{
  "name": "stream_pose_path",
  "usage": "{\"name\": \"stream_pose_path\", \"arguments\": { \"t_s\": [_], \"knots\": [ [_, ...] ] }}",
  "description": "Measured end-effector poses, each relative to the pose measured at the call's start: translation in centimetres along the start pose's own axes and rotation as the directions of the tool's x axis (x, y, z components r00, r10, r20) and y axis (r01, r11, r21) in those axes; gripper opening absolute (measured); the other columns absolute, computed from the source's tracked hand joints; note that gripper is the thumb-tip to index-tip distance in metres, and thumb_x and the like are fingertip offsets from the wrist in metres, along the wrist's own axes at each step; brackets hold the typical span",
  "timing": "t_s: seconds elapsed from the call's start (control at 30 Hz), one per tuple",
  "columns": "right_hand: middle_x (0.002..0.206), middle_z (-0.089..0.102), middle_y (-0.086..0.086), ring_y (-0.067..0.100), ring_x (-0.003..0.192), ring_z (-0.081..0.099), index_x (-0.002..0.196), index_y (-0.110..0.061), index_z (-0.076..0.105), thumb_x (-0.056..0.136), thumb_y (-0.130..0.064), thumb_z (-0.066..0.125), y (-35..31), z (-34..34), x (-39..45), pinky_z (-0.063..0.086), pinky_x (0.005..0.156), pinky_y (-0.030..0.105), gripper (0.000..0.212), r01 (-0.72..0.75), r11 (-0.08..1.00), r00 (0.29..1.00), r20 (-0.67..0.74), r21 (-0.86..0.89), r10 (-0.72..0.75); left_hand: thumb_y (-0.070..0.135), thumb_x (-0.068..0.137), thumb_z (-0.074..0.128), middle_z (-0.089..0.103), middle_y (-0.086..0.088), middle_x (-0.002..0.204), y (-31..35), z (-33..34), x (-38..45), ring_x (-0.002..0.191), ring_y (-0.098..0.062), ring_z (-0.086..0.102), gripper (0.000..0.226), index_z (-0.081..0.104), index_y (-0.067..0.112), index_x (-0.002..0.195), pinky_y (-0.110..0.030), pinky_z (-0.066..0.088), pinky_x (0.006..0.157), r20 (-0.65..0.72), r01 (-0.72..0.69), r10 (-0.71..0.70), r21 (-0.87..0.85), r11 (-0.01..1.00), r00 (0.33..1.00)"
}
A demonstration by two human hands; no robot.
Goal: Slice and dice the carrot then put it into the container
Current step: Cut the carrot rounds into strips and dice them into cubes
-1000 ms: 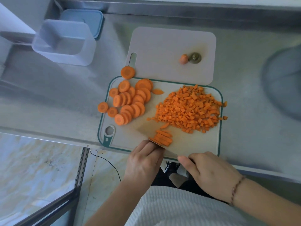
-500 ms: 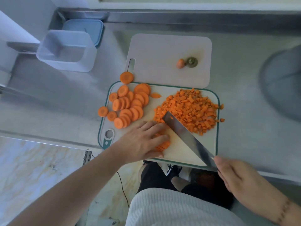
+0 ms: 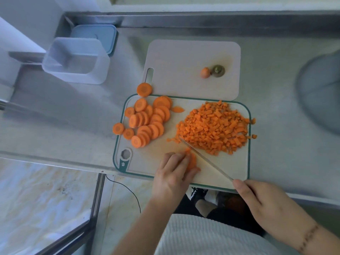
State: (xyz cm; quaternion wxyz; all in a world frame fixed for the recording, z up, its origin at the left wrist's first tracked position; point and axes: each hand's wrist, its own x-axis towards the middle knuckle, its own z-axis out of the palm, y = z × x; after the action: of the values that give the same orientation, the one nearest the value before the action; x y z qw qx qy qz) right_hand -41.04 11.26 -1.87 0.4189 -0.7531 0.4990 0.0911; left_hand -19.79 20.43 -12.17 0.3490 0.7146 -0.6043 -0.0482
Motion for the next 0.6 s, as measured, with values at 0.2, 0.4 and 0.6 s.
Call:
{"name": "stream_pose_path", "arguments": {
  "t_s": [0.2,0.4,0.6],
  "knots": [
    [0.063,0.06,-0.016,0.01,0.052,0.054,0.054,-0.022,0.042,0.081,-0.079,0.008,-0.7,0.1,0.1,0.041,0.051,0.028,0.071,0.042,0.998,0.999,0.013,-0.039,-0.042,0.031,0.086,0.077,0.066,-0.01,0.104,1.5,0.6,0.3,0.092,-0.026,0.057,0.034,0.076,0.001,0.1,-0.033,0.052,0.083,-0.061,0.155,-0.157,-0.031,0.987,0.986],
    [0.049,0.05,0.0,0.013,0.054,0.054,0.059,-0.025,0.043,0.086,-0.067,0.014,-1.4,-0.2,0.1,0.044,0.055,0.032,0.057,0.048,0.988,0.998,0.049,-0.147,-0.041,0.012,0.088,0.08,0.068,-0.015,0.112,0.5,-0.4,-0.2,0.1,-0.034,0.061,0.017,0.076,0.001,0.099,-0.041,0.053,0.089,0.0,-0.034,0.034,0.015,0.999,0.999],
    [0.06,0.054,-0.002,0.011,0.057,0.054,0.067,-0.027,0.045,0.087,-0.065,0.007,-2.3,-0.5,0.2,0.045,0.06,0.029,0.058,0.026,0.969,0.993,0.116,-0.245,0.002,0.016,0.093,0.074,0.07,-0.009,0.104,-0.7,-0.1,0.3,0.104,-0.03,0.064,0.014,0.077,0.003,0.099,-0.04,0.054,0.089,0.008,-0.105,0.105,-0.04,0.994,0.994]
  ]
}}
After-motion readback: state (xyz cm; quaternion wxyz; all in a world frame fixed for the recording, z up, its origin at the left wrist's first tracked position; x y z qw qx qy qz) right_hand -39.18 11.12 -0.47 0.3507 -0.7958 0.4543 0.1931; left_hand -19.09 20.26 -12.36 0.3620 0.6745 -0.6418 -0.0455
